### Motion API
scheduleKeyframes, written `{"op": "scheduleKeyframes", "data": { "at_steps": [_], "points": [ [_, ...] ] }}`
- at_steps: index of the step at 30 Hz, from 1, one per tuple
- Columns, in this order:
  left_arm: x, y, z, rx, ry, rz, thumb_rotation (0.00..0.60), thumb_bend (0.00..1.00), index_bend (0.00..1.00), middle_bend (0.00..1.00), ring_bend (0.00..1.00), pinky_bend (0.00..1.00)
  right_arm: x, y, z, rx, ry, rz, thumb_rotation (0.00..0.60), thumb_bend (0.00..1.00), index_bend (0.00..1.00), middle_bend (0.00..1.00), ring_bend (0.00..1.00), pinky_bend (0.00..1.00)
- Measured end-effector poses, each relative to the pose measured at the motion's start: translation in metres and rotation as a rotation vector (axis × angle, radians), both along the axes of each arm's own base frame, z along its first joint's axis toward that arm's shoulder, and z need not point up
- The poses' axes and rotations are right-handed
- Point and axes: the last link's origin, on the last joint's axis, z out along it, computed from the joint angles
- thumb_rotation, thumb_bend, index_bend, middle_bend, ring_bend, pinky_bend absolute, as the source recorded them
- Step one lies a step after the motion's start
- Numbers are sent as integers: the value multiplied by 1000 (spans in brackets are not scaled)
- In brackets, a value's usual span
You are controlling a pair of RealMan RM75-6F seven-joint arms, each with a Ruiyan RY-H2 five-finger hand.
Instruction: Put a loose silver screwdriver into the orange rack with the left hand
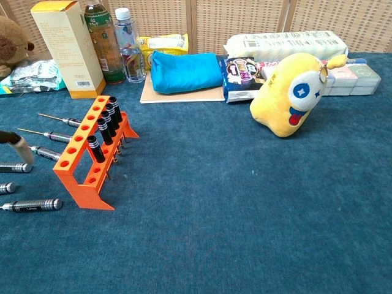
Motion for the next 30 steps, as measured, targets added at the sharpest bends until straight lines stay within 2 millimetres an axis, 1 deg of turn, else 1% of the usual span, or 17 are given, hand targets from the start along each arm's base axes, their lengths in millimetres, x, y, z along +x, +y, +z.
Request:
{"op": "scheduleKeyframes", "data": {
  "at_steps": [6,16,30],
  "points": [
    [11,2,-21,-22,-11,23,600,293,356,1000,1000,1000,0,0,-1,15,-1,-4,600,14,90,0,0,0],
    [13,3,-40,-14,5,48,600,298,356,1000,1000,1000,0,1,-1,31,-6,-9,600,15,90,0,0,0],
    [14,1,-49,-20,34,75,600,301,356,1000,1000,1000,0,1,1,39,-17,-13,600,15,89,0,0,0]
  ]
}}
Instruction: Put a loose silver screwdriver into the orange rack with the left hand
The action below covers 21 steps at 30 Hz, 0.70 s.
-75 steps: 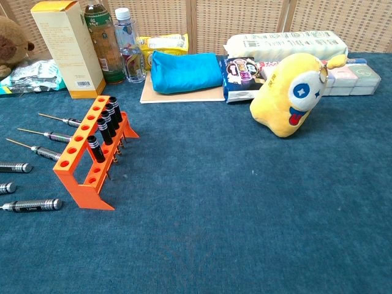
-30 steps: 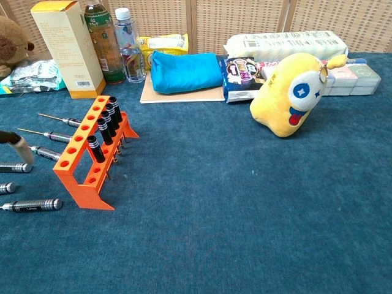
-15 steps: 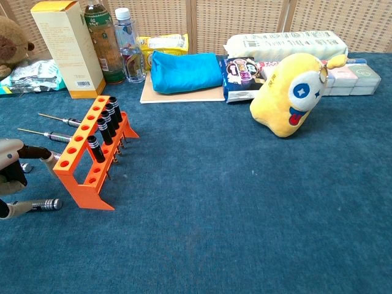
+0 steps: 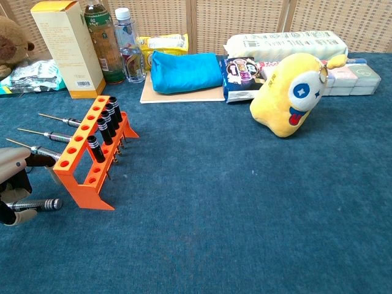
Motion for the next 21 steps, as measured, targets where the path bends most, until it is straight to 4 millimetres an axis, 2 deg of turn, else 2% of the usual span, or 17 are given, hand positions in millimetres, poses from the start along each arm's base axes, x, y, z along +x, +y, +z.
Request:
{"op": "scheduleKeyframes", "data": {
  "at_steps": [21],
  "points": [
    [1,1,-4,-10,19,16,600,329,394,1000,1000,1000,-1,0,2,2,-6,-5,600,15,90,0,0,0]
  ]
}}
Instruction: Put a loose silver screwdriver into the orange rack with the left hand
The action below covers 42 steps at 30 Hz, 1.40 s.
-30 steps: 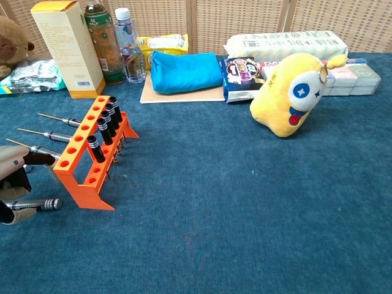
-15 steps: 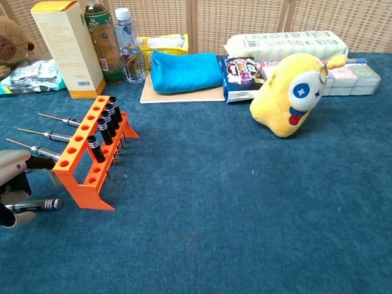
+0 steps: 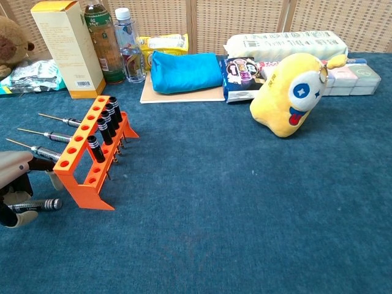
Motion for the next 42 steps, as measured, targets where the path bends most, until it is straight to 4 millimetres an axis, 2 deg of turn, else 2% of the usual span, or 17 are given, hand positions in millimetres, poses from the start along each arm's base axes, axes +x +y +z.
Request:
{"op": "scheduleKeyframes", "data": {
  "at_steps": [5,26,42],
  "points": [
    [1,0,-1,1,2,1,600,335,421,1000,1000,1000,0,0,1,-1,-3,0,600,16,89,0,0,0],
    [0,-2,-9,10,28,10,600,341,424,1000,1000,1000,-1,0,2,4,-11,-2,600,16,90,0,0,0],
    [0,-1,-12,26,31,14,600,415,479,1000,1000,1000,-1,1,4,12,-22,-6,600,16,90,0,0,0]
  ]
}}
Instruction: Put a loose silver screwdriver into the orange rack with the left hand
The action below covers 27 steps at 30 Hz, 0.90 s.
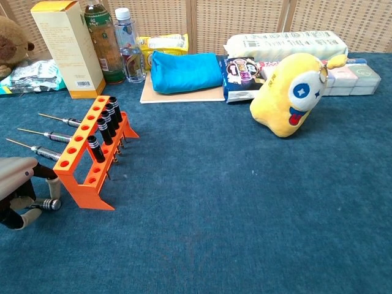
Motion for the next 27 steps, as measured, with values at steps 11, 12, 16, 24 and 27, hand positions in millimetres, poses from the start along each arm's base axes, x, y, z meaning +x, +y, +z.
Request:
{"op": "scheduleKeyframes", "data": {
  "at_steps": [11,12,16,24,27],
  "points": [
    [1,-1,2,-5,4,-1,600,422,483,1000,1000,1000,-1,1,1,0,-2,-1,600,16,90,0,0,0],
    [1,-1,3,-3,1,-3,600,422,483,1000,1000,1000,-1,0,1,0,-3,-1,600,16,90,0,0,0],
    [3,-2,13,9,-18,-7,600,424,483,1000,1000,1000,-1,0,1,7,-2,-2,600,16,90,0,0,0],
    [8,-5,48,44,-78,-32,600,423,484,1000,1000,1000,-1,0,0,10,4,-3,600,16,90,0,0,0],
    [10,-6,64,62,-113,-45,600,423,486,1000,1000,1000,-1,0,-2,13,7,-4,600,16,89,0,0,0]
  ]
}}
